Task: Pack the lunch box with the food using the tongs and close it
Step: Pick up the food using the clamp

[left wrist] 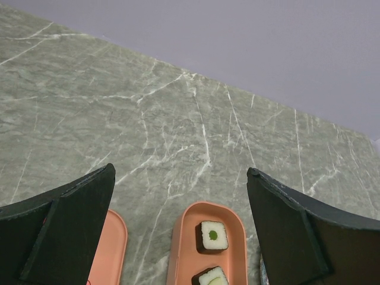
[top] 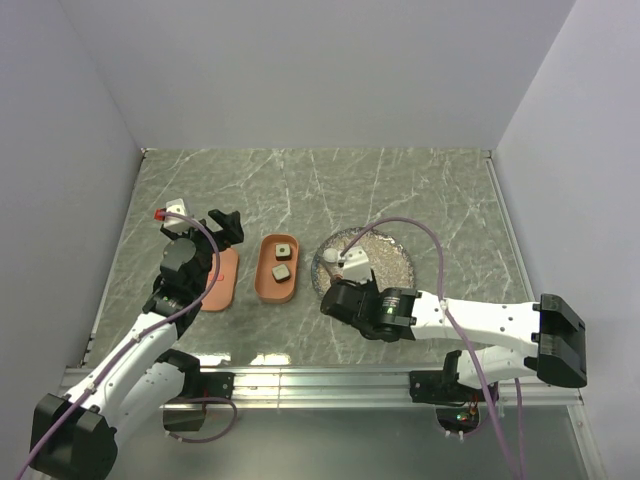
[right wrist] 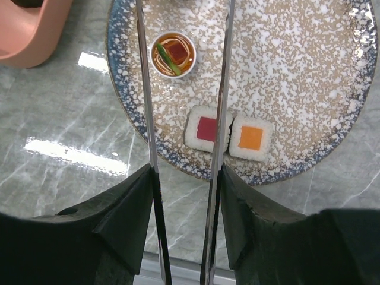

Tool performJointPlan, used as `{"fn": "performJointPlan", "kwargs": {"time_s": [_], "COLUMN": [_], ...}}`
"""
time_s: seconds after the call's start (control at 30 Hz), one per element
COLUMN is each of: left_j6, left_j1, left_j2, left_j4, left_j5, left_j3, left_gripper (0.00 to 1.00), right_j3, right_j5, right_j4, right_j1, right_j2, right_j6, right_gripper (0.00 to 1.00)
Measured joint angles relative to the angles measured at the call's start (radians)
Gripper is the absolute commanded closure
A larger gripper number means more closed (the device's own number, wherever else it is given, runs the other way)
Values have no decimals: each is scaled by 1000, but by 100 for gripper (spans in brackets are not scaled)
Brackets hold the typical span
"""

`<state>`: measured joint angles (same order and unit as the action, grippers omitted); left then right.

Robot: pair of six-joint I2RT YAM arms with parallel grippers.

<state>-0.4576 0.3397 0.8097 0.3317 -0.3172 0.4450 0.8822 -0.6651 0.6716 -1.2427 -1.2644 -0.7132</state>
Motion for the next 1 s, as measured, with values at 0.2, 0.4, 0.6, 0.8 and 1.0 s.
{"fn": "performJointPlan", "kwargs": {"time_s": [0.2, 0.4, 0.6, 0.8, 1.0], "left_j6": [0, 0, 0, 0, 0], "left_j1": [0, 0, 0, 0, 0], "left_j2": [0, 0, 0, 0, 0], "left_j4": [0, 0, 0, 0, 0], "left_j5": [3, 4, 5, 5, 5], "left_j3": [0, 0, 0, 0, 0], "left_gripper": [1, 1, 0, 1, 1], "right_j3": [-21, -55, -67, -67, -67], "right_j5": [11, 45, 77, 90, 89], "right_j4": [-25, -67, -109, -137, -137], "right_j1": [23, 53, 61, 63, 64], "right_j2": [0, 0, -2, -39, -54], "right_j6": [4, 17, 43, 58, 60], "right_gripper": [46, 50, 52, 58, 64]}}
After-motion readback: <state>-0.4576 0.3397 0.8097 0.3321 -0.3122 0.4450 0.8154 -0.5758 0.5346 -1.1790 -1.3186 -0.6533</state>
